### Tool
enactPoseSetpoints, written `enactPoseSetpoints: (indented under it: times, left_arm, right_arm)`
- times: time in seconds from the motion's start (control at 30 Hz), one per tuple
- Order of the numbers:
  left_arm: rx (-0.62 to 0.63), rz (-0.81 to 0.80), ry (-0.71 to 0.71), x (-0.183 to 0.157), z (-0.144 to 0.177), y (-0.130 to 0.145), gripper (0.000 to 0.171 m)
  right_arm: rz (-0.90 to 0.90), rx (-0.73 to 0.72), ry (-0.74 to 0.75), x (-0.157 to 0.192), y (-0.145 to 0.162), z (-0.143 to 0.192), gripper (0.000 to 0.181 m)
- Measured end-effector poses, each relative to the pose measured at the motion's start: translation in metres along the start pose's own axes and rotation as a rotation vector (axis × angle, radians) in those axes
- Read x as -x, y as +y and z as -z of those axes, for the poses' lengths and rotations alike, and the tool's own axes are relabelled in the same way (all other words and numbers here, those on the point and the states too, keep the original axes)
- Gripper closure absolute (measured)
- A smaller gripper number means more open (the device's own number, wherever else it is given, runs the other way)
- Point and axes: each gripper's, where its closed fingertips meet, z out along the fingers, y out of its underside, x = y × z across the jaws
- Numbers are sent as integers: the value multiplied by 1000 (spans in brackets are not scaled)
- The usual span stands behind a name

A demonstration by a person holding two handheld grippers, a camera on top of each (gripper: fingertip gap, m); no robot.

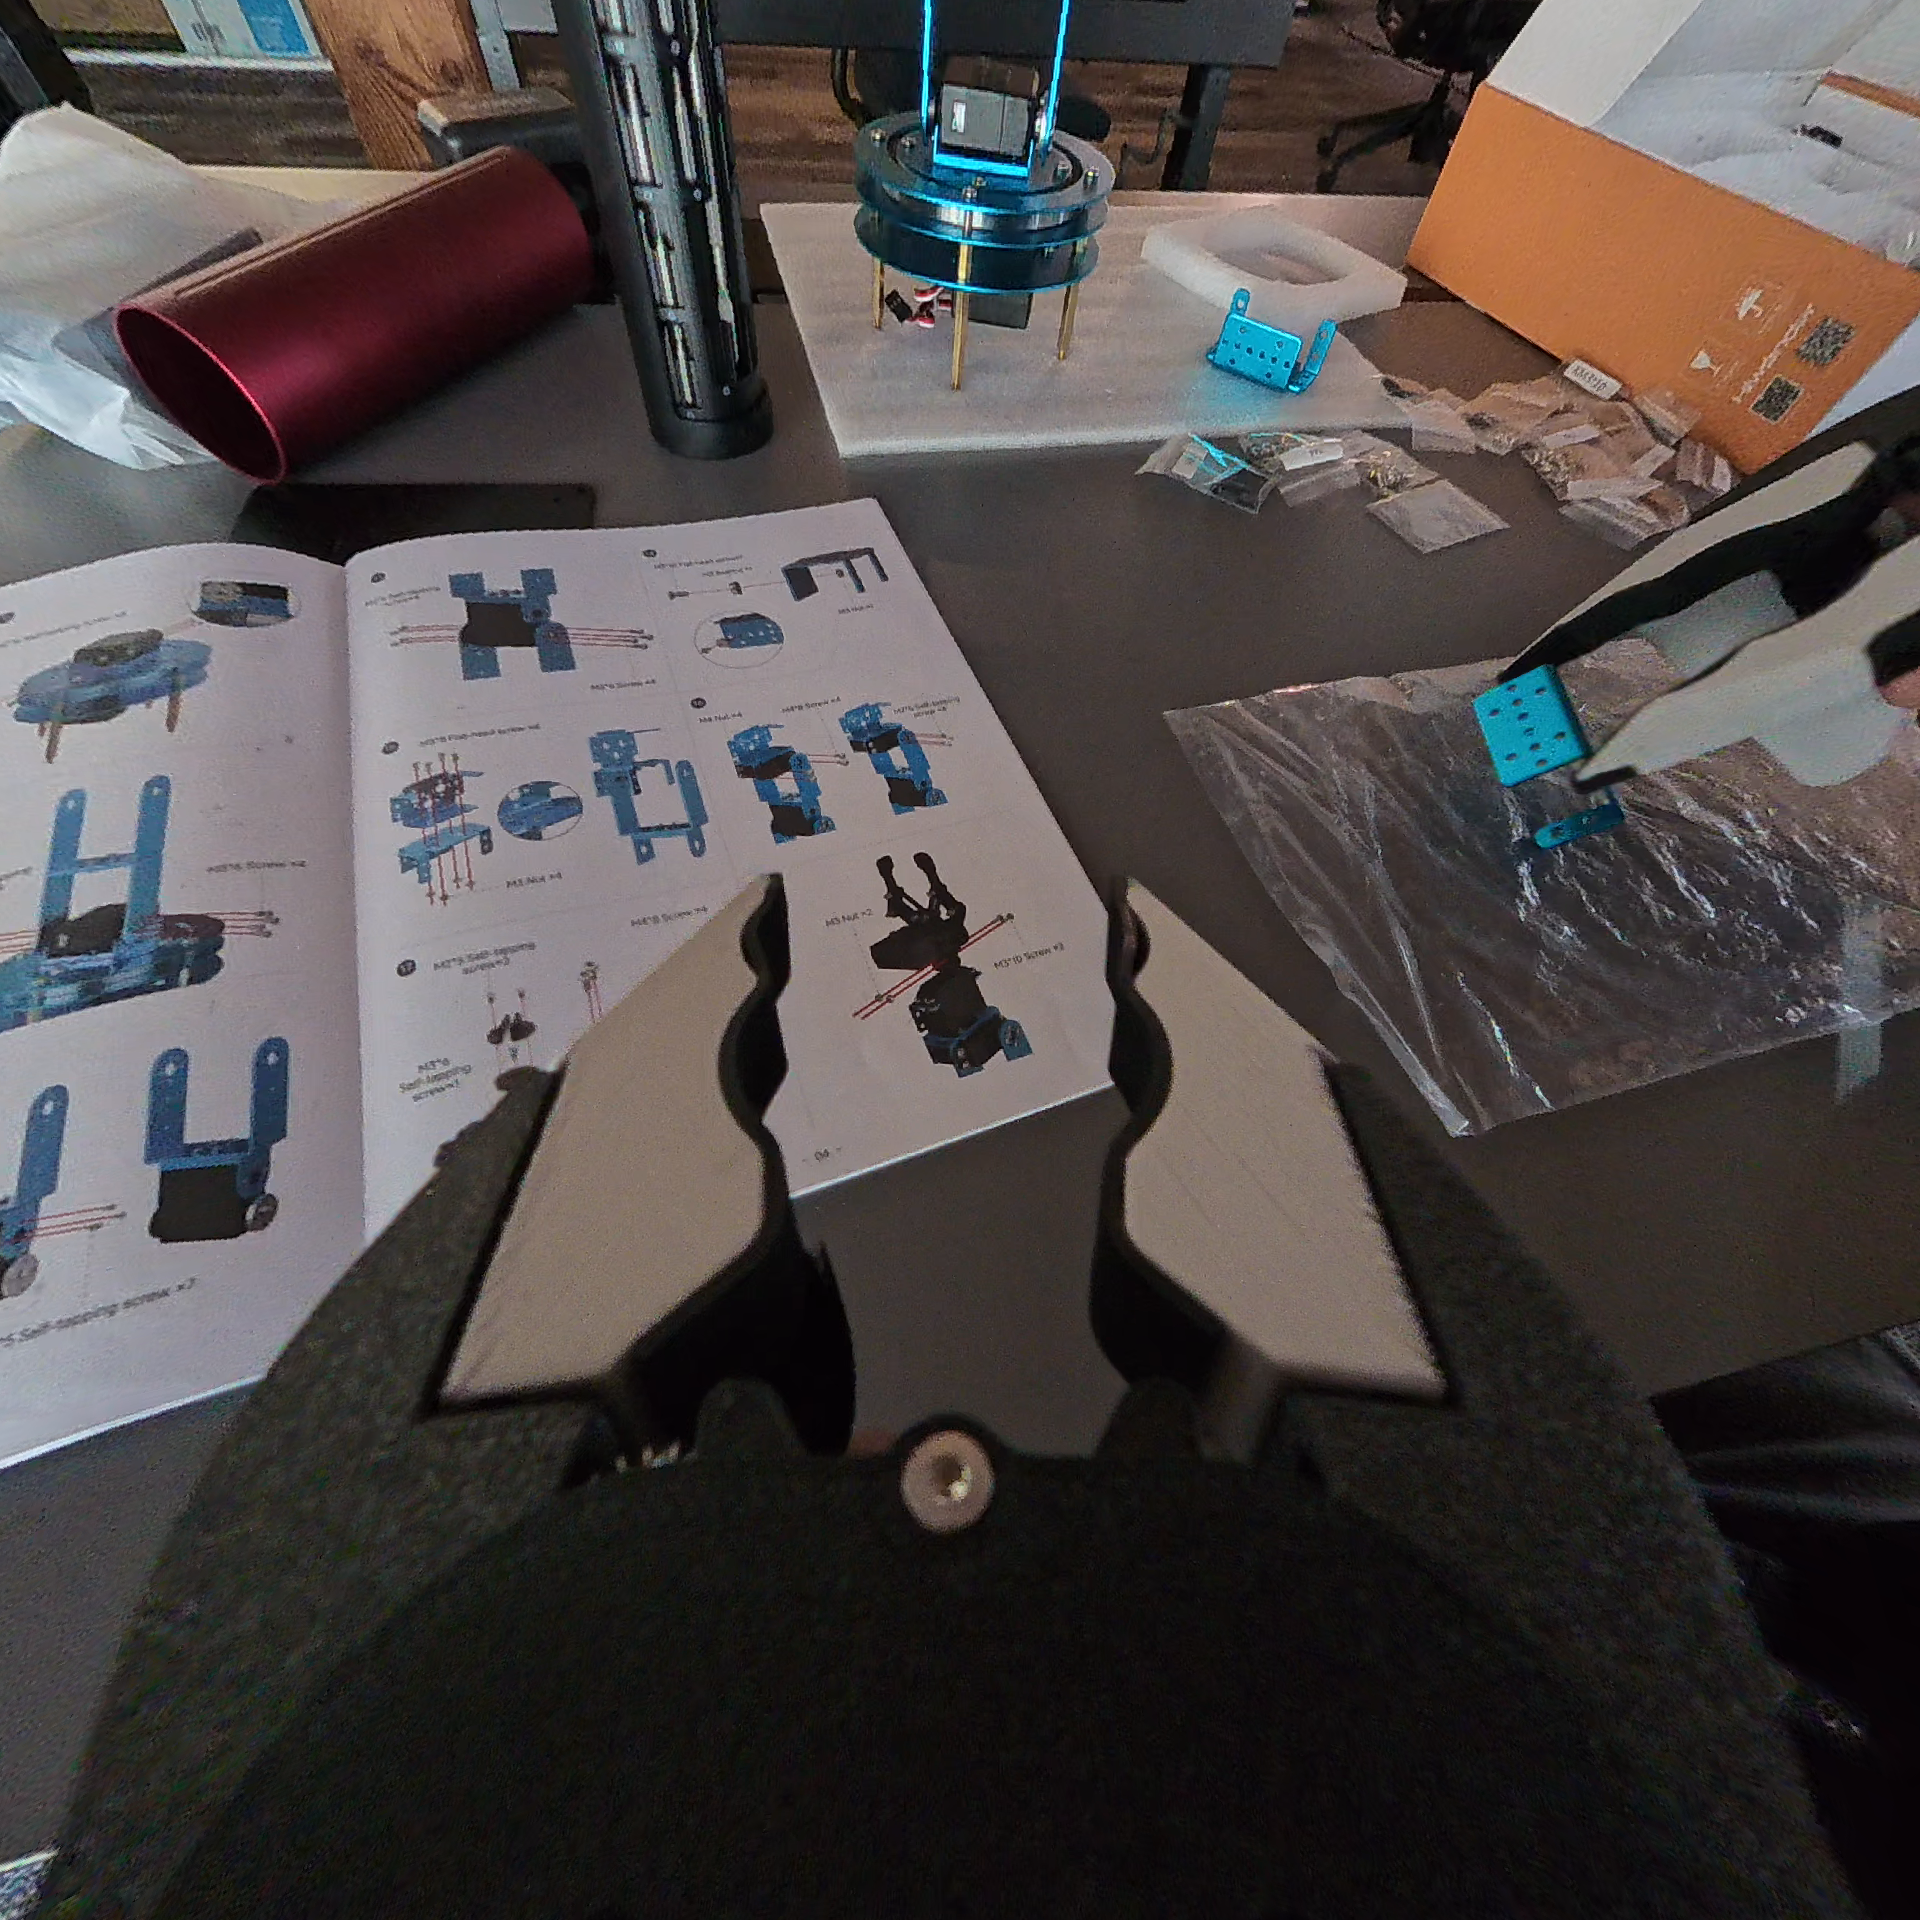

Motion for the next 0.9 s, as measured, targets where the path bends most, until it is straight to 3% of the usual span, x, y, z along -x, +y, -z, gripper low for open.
enactPoseSetpoints:
  times: [0.2, 0.37, 0.53, 0.67, 0.9]
  left_arm:
    - [16, 8, -10, 1, 0, 8, 110]
    - [17, 8, 1, 0, -3, 6, 110]
    - [-2, -12, 8, -4, 0, 1, 110]
    - [5, -2, 4, -1, -1, 5, 110]
    - [-1, 1, -26, 13, 0, 7, 110]
  right_arm:
    - [73, -44, 42, -2, 6, 19, 105]
    - [143, -21, 94, -1, 14, 2, 98]
    - [143, -54, 75, 9, 1, -10, 98]
    - [171, -23, 157, 1, 3, -20, 110]
    - [146, -62, 151, -5, -2, 5, 115]
